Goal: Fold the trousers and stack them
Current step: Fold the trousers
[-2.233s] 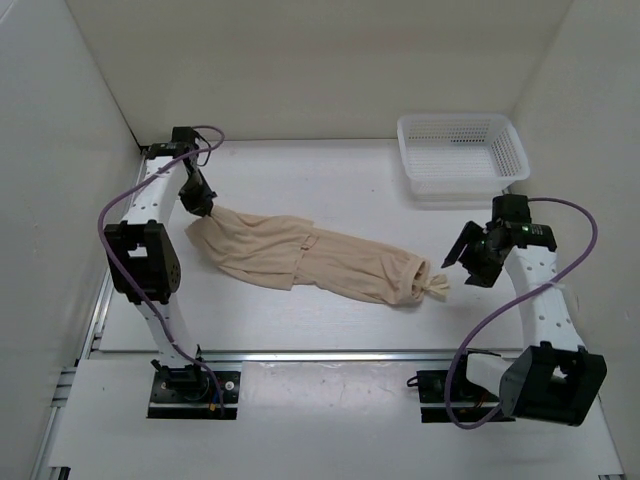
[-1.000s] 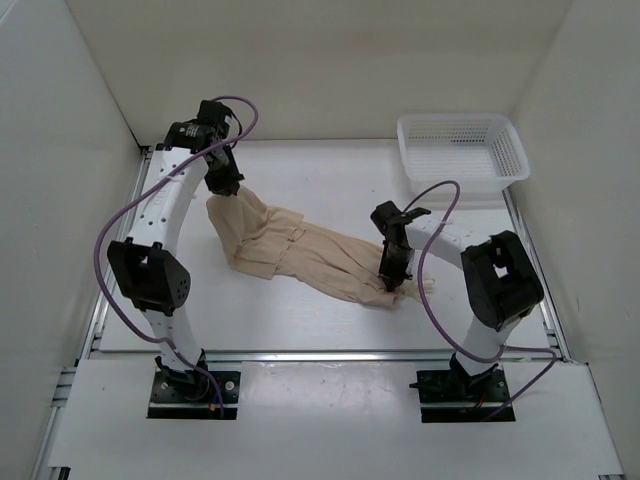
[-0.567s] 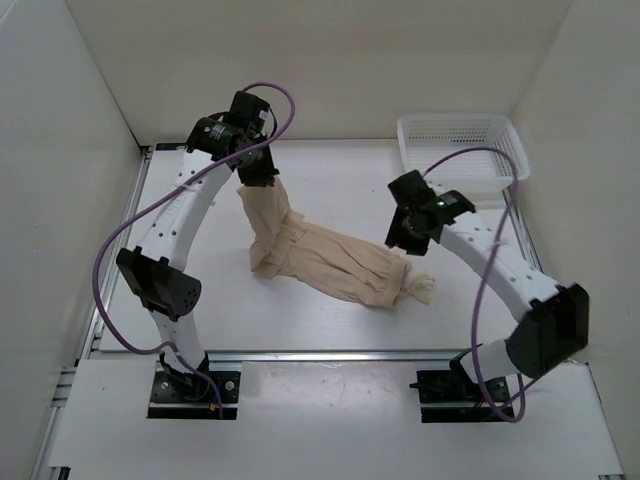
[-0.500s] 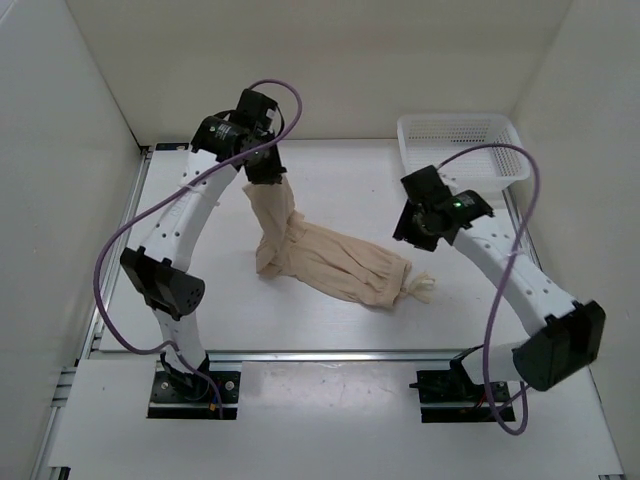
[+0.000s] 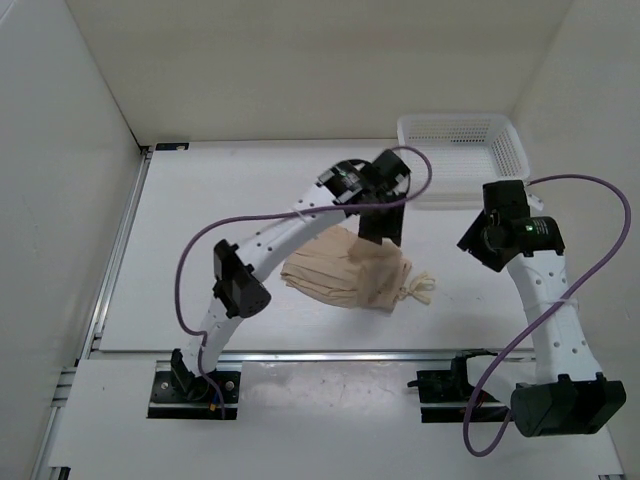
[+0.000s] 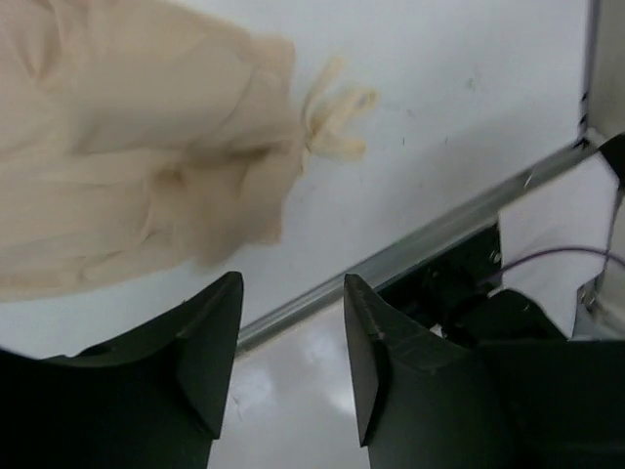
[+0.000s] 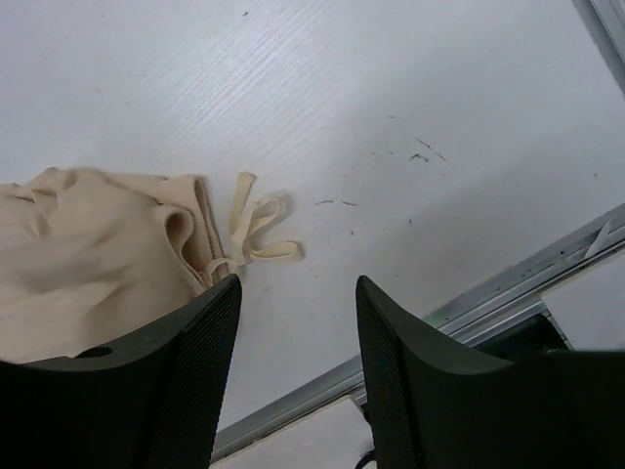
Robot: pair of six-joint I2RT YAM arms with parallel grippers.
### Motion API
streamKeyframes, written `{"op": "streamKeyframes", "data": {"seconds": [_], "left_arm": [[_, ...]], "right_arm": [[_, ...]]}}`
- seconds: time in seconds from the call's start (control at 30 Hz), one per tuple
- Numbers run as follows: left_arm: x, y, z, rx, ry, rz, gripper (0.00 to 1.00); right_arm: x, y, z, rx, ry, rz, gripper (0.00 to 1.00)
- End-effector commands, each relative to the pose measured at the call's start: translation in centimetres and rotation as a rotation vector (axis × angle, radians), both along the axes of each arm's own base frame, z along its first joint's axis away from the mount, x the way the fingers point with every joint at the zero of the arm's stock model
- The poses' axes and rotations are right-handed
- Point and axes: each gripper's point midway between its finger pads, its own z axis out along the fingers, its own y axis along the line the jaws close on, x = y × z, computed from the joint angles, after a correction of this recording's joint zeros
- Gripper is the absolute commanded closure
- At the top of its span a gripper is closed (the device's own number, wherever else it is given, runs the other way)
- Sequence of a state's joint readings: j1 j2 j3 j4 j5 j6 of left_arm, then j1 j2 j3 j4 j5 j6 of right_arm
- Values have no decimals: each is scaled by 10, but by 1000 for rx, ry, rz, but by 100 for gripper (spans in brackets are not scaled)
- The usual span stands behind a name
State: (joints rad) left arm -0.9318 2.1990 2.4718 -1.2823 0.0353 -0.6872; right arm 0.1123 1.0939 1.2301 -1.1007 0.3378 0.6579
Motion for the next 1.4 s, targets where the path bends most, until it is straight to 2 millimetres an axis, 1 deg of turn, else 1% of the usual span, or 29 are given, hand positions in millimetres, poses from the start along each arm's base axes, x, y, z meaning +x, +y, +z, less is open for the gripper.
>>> {"op": "streamKeyframes", "data": {"seconds": [0.0,0.07,0.1,0.13,0.17,0.2,0.23,0.27,0.3,0.33,0.37,0.4,0.43,0.47,0.53,0.57,0.6,0.63,0.7,0.8,0.83,0.87,0.93,0.97,1.13,1.17,1.3,1.33,1.37], "left_arm": [[-30,-16,13,-68,67,-84,42],[-27,-4,20,-57,42,-71,42],[-26,7,39,-78,6,-63,42],[-24,16,44,-81,3,-50,42],[-14,34,35,-44,14,-15,42],[-10,44,35,-35,-1,-2,44],[-9,58,45,-37,-24,23,49],[2,72,42,-8,-51,61,62],[1,82,24,37,-23,75,69],[0,83,24,28,-31,75,74],[1,86,16,38,-12,79,78],[-8,84,7,49,16,49,86],[-5,83,-2,71,23,54,88],[-12,86,-6,101,36,65,88],[-14,97,-14,141,45,115,87],[-11,107,-16,151,53,148,87],[-7,125,-30,182,79,194,85],[-8,139,-21,174,64,228,85],[0,165,-20,163,63,292,85],[0,205,-17,161,56,376,85],[-1,211,-19,160,57,390,85],[-2,217,-13,146,45,403,85],[1,226,-11,155,37,417,85],[0,232,-8,162,33,432,85],[0,252,-4,179,26,482,85],[1,260,-3,181,21,492,85],[2,275,7,166,0,524,85],[2,275,7,171,-3,515,85],[2,280,6,177,5,528,85]], "right_arm": [[-13,-8,-12,-10,32,14,44],[-15,-6,-20,-7,52,28,44],[-14,-4,-26,2,55,34,44],[-13,-2,-29,9,58,48,44],[-12,0,-31,15,58,74,44],[-11,10,-34,56,57,113,45],[-7,14,-38,73,61,123,48],[-4,18,-43,82,71,158,49],[-1,25,-48,101,83,196,51],[2,36,-53,151,89,226,56],[5,44,-56,166,95,292,58],[9,51,-63,191,123,329,59],[7,59,-68,203,150,372,62],[12,73,-64,192,140,464,62],[18,91,-70,172,184,557,58],[20,105,-63,128,188,621,50],[23,111,-71,93,229,638,49],[25,117,-73,34,235,664,49],[37,123,-81,-13,265,661,49],[57,133,-90,-71,290,644,49],[61,140,-92,-83,293,660,49],[66,147,-103,-90,325,670,49],[80,160,-103,-110,316,695,47],[82,165,-116,-129,347,705,47],[90,174,-143,-162,403,705,47],[90,176,-151,-156,418,708,50],[92,177,-156,-154,428,699,75],[92,178,-156,-150,427,690,88],[92,178,-152,-147,415,690,93]]}}
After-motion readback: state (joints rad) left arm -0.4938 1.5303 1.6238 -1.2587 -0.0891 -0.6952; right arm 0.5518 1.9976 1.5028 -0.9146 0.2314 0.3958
